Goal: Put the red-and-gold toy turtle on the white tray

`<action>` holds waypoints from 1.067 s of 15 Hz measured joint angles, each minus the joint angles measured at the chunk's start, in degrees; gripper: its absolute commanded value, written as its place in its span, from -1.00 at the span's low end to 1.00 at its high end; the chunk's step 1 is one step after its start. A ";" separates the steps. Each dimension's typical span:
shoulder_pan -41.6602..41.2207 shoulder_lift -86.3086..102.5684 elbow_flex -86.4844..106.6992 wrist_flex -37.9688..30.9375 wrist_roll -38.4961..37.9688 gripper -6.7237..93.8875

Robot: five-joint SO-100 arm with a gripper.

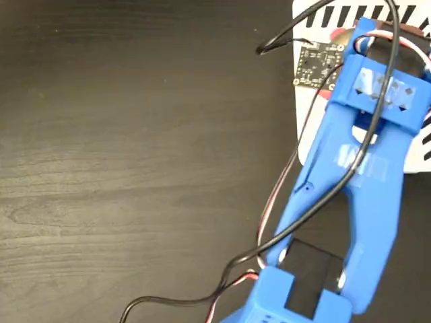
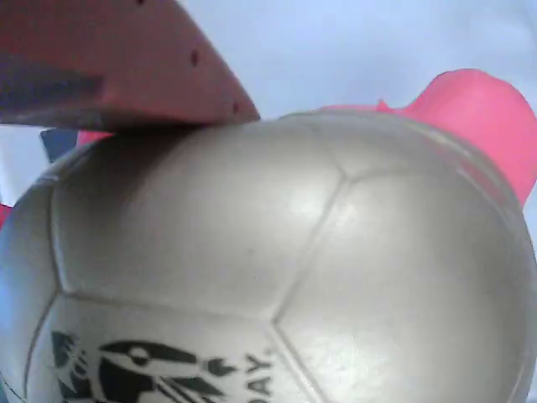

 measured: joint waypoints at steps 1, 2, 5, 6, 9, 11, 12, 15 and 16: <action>0.00 -0.18 0.00 0.00 0.00 -0.84; -0.09 -0.44 -0.44 0.00 0.00 -0.82; 0.62 -2.02 -1.49 -0.53 0.00 -0.48; 0.70 -2.29 -1.49 -1.85 0.00 -0.36; 0.53 -3.25 -1.14 -2.99 -1.14 0.08; 0.62 -3.34 1.23 -5.01 -1.58 0.20; 0.62 -3.34 2.72 -6.06 -1.58 0.24; 0.62 -3.34 3.69 -6.86 -1.58 0.23; 0.62 -3.34 3.69 -6.77 -1.58 0.24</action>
